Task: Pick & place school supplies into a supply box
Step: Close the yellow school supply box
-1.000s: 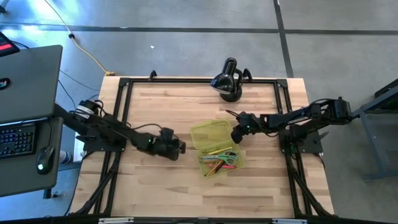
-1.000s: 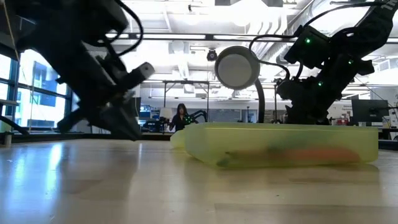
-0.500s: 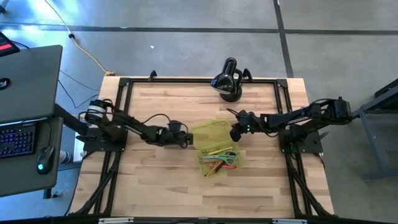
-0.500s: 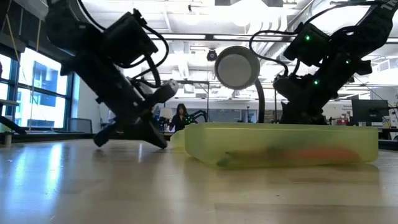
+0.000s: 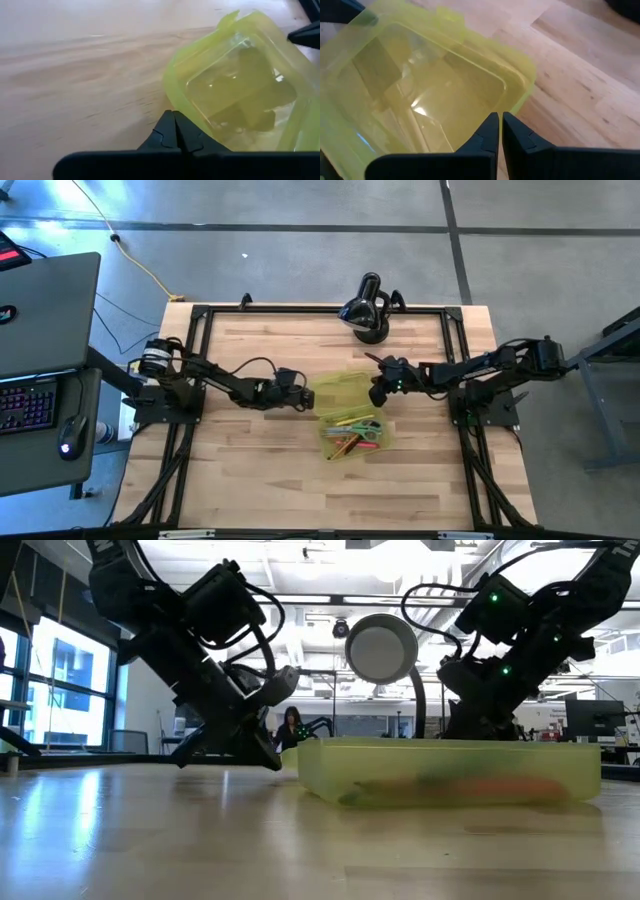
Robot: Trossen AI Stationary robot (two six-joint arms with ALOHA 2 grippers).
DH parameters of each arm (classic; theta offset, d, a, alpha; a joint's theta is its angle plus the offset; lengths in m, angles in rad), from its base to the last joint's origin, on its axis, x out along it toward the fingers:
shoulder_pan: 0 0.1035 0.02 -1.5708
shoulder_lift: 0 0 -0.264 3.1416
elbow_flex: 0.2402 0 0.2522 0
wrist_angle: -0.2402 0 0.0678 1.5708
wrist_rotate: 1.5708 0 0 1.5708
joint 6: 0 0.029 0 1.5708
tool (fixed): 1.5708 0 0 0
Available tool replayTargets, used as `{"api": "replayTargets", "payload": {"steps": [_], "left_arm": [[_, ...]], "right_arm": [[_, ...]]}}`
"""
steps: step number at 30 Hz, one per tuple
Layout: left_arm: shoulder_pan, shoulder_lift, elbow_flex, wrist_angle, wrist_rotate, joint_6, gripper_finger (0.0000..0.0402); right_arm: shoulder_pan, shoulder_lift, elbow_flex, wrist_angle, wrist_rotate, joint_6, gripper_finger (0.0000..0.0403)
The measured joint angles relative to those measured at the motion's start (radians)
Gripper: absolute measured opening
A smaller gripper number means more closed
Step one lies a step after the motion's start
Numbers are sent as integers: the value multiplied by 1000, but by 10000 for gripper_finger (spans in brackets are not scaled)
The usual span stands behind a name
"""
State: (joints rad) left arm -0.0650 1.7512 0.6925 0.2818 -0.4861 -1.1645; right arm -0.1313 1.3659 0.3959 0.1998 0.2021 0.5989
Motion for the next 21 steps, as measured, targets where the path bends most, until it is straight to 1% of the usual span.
{"api": "replayTargets", "payload": {"steps": [3, 8, 13, 16, 18, 21], "left_arm": [[0, 0, 1, 7, -1, 33, 20], [0, 0, 1, -3, -7, 62, 37], [0, 0, 4, -14, -21, 61, 21], [0, 0, 5, -21, -21, 61, 13], [0, 0, 5, -22, -23, 61, 16], [0, 0, 5, -25, -43, 61, 30]], "right_arm": [[0, 0, 0, 6, 27, -1, 0], [0, 0, 0, 21, 22, 1, 0], [2, -1, 3, -23, 116, 33, 0], [1, -1, 3, -66, 127, 55, 0], [1, -1, 3, -80, 126, 55, 0], [1, -1, 3, -110, 136, 56, 0]]}}
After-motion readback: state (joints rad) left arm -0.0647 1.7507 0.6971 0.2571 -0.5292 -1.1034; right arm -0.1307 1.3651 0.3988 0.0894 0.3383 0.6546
